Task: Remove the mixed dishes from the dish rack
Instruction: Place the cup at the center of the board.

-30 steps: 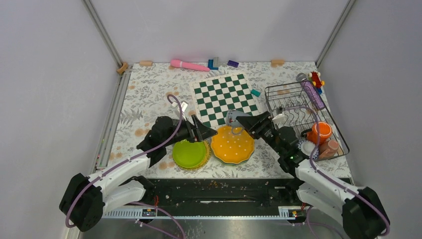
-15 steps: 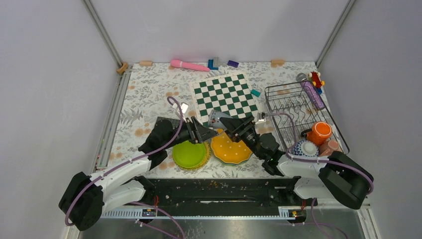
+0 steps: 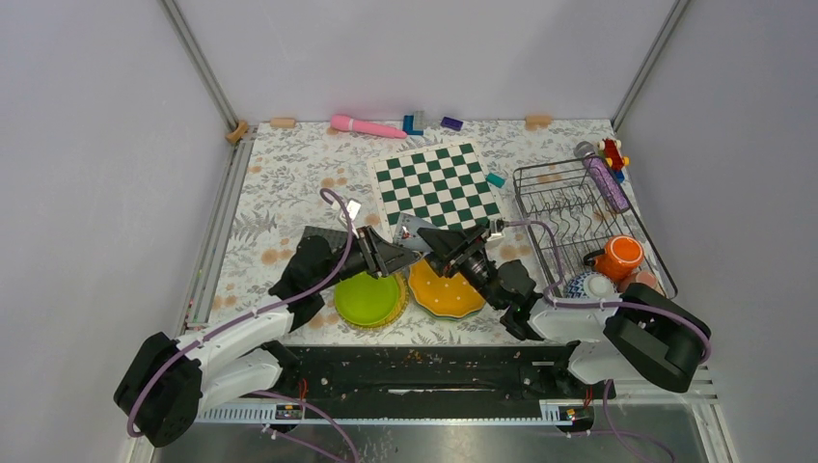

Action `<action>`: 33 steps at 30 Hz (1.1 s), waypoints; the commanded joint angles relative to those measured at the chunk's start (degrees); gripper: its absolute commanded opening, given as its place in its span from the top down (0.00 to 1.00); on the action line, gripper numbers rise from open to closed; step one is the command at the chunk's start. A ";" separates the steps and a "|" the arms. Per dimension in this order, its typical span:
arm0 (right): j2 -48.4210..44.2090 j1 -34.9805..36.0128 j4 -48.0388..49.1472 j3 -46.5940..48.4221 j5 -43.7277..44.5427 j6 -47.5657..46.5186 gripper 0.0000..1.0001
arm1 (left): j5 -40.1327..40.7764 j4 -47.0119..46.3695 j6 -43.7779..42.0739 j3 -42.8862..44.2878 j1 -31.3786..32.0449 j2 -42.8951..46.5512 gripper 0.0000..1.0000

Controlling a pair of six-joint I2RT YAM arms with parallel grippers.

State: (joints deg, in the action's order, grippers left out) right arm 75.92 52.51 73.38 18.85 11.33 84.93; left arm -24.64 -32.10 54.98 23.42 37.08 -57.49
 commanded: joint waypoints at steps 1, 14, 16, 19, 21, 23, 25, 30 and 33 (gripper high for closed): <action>1.18 1.33 6.91 3.38 -1.31 2.48 0.85 | -1.83 -8.34 1.27 -0.94 0.17 -0.28 0.61; -0.06 1.81 5.14 1.69 0.53 1.34 0.35 | -2.79 -10.17 1.07 -2.49 0.18 1.92 1.00; -2.81 1.81 0.62 1.49 1.09 -0.08 0.07 | -2.92 -10.26 0.70 -2.96 0.18 3.23 1.00; -7.94 1.85 -9.06 1.37 3.38 -3.17 0.00 | -3.39 -10.38 -0.06 -3.69 0.26 5.63 1.00; -12.11 1.83 -13.83 0.85 5.37 -4.50 0.01 | -3.74 -10.70 -0.39 -4.34 0.25 7.79 1.00; -14.94 1.81 -16.64 -0.33 8.21 -5.22 0.00 | -3.89 -10.21 -0.97 -4.55 0.27 9.85 1.00; -17.41 1.81 -17.47 -2.31 11.58 -5.65 0.01 | -3.55 -9.01 -1.68 -4.85 0.34 11.96 1.00; -25.15 1.72 -21.18 -7.56 20.01 -7.68 0.00 | 2.36 1.23 -4.85 -4.10 0.36 17.38 1.00; -31.63 1.80 -28.31 -8.70 23.58 -12.20 0.00 | 8.87 10.32 -6.75 -3.10 0.36 19.88 1.00</action>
State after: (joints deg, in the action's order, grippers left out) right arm 50.76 54.06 52.75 11.16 25.17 78.81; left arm -24.16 -29.10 52.12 18.13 37.43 -40.69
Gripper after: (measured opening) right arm 0.993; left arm 0.156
